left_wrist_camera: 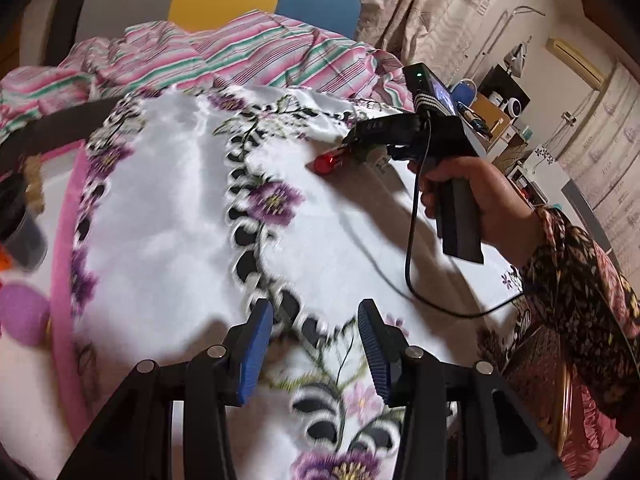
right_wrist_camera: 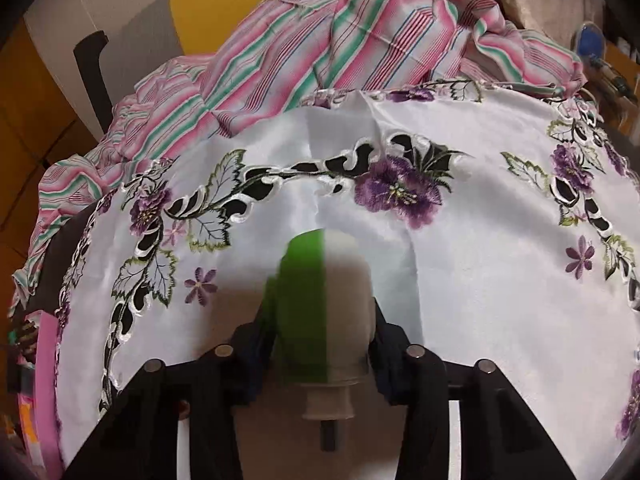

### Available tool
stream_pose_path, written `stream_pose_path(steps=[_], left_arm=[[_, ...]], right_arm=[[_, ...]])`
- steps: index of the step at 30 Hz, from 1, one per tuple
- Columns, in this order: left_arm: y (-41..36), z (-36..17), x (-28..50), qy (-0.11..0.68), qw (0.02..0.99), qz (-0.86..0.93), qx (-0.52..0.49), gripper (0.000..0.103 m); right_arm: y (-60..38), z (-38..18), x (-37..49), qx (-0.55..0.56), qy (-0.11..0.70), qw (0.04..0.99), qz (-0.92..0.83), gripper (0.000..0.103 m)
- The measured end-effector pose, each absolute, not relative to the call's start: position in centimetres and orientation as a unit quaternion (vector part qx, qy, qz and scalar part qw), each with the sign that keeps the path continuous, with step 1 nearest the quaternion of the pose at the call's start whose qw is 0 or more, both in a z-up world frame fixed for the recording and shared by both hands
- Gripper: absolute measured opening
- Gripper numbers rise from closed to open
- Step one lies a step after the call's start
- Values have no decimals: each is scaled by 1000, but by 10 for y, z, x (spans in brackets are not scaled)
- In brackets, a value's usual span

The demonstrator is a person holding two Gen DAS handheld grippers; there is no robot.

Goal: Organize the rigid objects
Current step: 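Grasp the green plug device with the right tool while the left tool grasps the red bottle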

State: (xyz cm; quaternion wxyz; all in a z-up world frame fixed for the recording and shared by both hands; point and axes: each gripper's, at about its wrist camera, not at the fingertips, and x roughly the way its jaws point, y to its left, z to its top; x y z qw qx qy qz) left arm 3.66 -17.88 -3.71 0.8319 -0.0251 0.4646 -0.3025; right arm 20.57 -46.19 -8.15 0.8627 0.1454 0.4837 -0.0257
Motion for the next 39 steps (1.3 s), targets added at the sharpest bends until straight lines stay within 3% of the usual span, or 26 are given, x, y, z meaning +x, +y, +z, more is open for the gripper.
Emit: stream_pose_path(steps=[8,16,29,32,35,39], left_arm=[[-225,-33,79,459,836,-301,9,46],[-300,-44,128,448,832,-305,118,46],[-345,-74,165,465,813,-328,121,46],[-344,-74,165,454,819,-331,114,41],[-340,-76,161,440,825,-333,120,26],[-331,-76,155,433,830,-333,110,26]], right_arm=[[-475,-71,197,175,497,848,-58,42],[-487,-69,189,164,521,833,-89,42],[-498,-69,187,187,524,825,-96,42],[-495,-69,190,181,526,826,-94,42],[-493,-70,190,178,528,825,-93,42],[-491,-70,190,175,526,827,-90,42]])
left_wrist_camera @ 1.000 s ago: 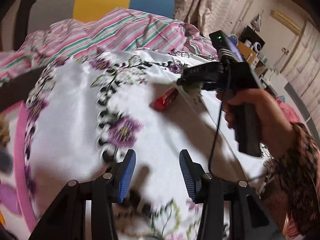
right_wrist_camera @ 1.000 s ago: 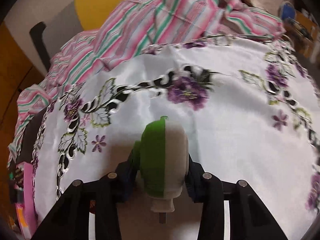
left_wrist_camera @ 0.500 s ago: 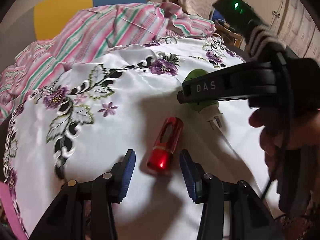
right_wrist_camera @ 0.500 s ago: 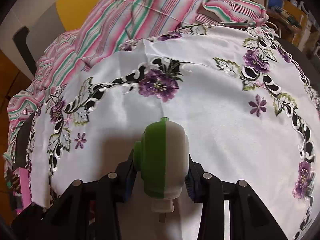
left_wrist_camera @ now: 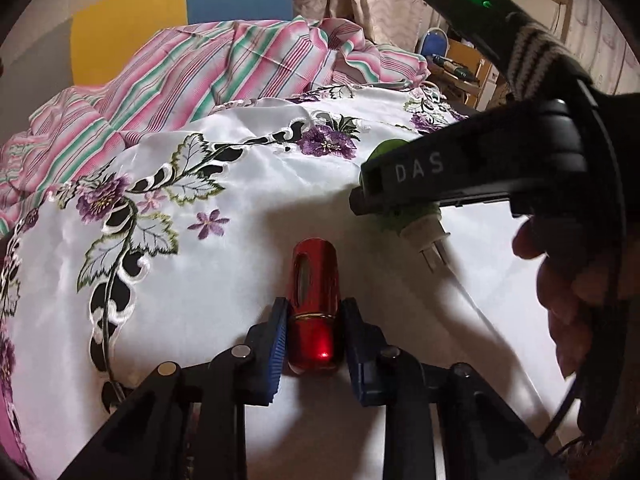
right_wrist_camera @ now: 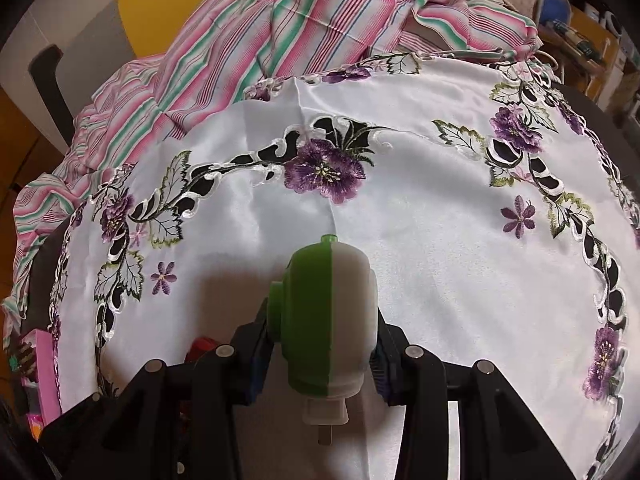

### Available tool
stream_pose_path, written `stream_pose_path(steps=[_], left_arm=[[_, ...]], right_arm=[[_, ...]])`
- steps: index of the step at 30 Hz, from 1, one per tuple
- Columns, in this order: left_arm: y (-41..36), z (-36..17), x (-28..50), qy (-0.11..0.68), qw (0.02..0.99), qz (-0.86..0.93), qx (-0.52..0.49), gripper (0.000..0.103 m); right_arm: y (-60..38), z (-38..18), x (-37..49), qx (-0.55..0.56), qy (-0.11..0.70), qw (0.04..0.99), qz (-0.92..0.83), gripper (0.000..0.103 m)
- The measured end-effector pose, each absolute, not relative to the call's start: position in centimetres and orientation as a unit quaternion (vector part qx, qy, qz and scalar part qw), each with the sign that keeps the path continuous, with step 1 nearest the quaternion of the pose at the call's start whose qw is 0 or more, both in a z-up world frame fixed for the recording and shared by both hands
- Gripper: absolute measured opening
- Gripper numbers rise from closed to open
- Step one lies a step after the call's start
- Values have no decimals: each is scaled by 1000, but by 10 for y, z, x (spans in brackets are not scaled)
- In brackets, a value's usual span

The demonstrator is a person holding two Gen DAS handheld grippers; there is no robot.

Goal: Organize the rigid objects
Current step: 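Grasp the green plug device with the right tool while the left tool grasps the red bottle, then carry the red bottle toward the tray with the left tool while the right tool carries the plug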

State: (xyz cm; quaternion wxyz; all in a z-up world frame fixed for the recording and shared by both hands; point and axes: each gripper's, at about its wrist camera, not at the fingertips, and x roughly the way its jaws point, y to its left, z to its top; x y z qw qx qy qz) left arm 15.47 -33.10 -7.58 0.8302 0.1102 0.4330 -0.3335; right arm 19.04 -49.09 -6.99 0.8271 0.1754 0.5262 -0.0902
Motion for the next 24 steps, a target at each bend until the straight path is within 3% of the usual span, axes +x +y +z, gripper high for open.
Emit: stream_pose_path(steps=[24], left_arm=[[-213,-63,87,453,850,-270,-10,26]], right_arm=[[-443,-64,192,111,509,853,-20,42]])
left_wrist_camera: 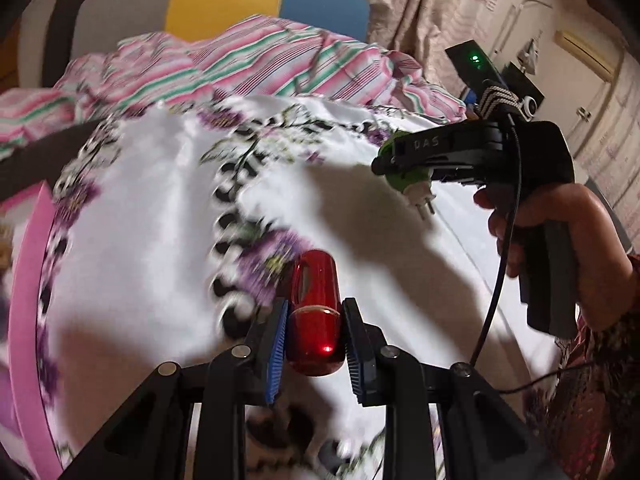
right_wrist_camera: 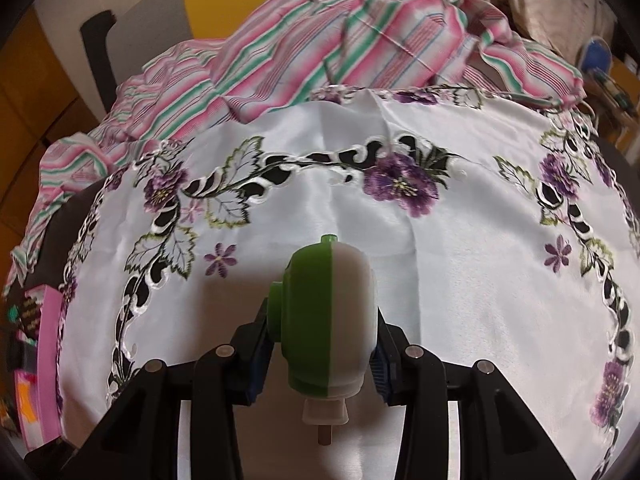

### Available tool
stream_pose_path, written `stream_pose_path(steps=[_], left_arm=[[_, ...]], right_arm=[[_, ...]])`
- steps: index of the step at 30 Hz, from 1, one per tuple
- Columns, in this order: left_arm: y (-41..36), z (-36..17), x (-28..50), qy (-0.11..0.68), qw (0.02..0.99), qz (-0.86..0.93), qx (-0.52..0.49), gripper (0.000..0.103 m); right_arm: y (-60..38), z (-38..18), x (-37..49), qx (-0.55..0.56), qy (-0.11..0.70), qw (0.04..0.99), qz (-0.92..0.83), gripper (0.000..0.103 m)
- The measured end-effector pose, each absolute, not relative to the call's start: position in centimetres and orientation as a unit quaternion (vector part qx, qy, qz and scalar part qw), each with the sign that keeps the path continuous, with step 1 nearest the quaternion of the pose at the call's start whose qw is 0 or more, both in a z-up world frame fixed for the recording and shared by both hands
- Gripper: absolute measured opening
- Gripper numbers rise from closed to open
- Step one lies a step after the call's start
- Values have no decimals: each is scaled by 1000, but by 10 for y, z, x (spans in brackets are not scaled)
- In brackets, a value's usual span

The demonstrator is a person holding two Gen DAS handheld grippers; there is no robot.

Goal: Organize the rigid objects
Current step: 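Carry the red bottle toward the tray with the left tool while the right tool carries the plug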

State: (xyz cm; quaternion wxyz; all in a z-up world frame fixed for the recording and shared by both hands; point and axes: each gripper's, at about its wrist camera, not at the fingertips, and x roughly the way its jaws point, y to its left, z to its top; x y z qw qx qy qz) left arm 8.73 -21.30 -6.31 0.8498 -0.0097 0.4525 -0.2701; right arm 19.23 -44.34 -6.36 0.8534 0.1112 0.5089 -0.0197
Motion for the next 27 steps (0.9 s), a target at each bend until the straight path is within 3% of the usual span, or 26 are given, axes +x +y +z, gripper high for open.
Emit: stream_pose_path(steps=[8,10,12,14,16,27], left_arm=[[-192,-71,73,464,848,-257,-13,26],[-192,-69,79,470,846,-250,-23,33],[-196,-70,87,478,843,-245,-24,34],[-200,-69,91,475,845,-244,-8,33],[-202,-69,89,471,849,-240,11,26],[-155,-51,49,454,851,-259,-47,26]], right_arm=[[-427,-65,189,96,514,852,6,42],[-422,-66,189,92,516,852,12,42],[-418,-68,189,83,517,852,15,42],[-416,-70,189,76,518,852,15,42],[-417,-71,189,79,516,853,17,42],[-399,-46,180,48,461,886,29,42]])
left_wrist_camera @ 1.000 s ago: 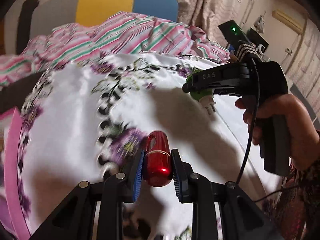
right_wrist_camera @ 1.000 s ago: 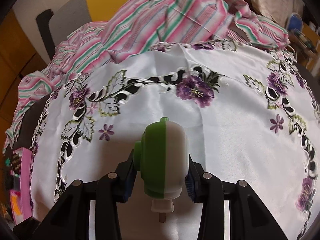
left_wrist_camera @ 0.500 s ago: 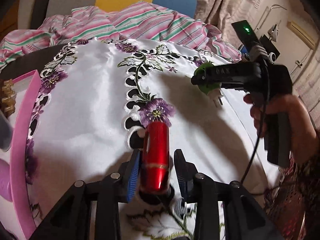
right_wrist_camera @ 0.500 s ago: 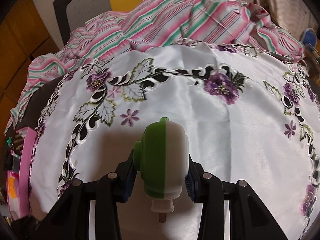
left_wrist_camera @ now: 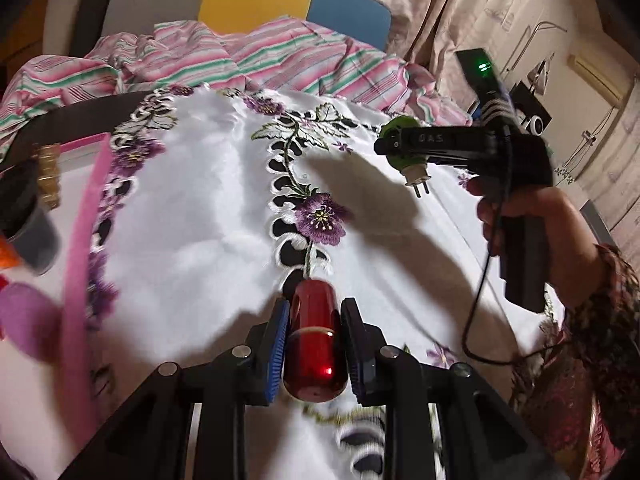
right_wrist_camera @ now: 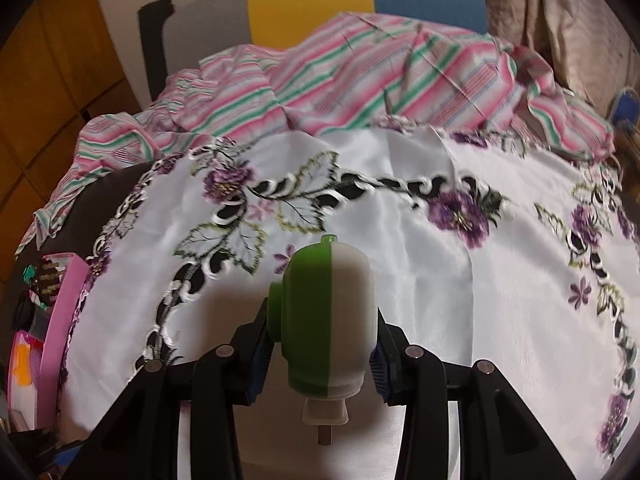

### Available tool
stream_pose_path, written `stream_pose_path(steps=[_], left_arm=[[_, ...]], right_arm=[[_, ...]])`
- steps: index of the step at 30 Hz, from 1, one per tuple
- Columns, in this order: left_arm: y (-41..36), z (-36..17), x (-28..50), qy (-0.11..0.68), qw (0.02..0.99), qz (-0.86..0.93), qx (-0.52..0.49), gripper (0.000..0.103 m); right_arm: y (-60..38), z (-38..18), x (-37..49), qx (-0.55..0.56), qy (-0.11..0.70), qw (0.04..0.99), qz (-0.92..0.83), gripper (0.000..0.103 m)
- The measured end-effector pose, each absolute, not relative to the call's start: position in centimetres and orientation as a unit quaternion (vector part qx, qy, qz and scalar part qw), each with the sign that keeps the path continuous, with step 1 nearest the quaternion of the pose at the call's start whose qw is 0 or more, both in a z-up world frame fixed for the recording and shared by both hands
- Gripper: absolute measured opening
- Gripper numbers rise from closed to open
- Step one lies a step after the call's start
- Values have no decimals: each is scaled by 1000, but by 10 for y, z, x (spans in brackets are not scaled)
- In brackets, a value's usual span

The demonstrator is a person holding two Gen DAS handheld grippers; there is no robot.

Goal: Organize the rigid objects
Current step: 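Carry the red bottle toward the tray with the left tool while the right tool carries the plug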

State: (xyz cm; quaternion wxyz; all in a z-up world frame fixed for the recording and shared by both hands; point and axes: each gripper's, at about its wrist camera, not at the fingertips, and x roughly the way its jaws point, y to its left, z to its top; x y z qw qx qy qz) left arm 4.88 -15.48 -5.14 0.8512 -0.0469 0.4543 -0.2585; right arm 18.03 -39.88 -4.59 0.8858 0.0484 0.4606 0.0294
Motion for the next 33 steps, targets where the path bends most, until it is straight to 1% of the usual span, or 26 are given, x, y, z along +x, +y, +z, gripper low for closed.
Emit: stream_pose_path(steps=[3,10,22,27,29,33], left_arm=[[-137,-42,36,444,857,-256,-50,26],[-92,-33,16,426,871,-236,-67,26],[-24,-28,-3,406,882,-203,-123,26],[-13,-23,-9,393,886,-206,-136,26],[-4,-22,-10,393,878,-216,-169,26],[7,-18,-12,385,878,-216,-185,25]], right_arm=[[-387,-42,177,28,464,885,34,42],[-360,-37,154,50,486,870,63,42],[-304,-22,110,61,476,871,107,42],[-281,-13,95,59,471,871,127,42],[-272,-10,90,61,470,871,134,42],[-257,-6,81,58,466,871,145,42]])
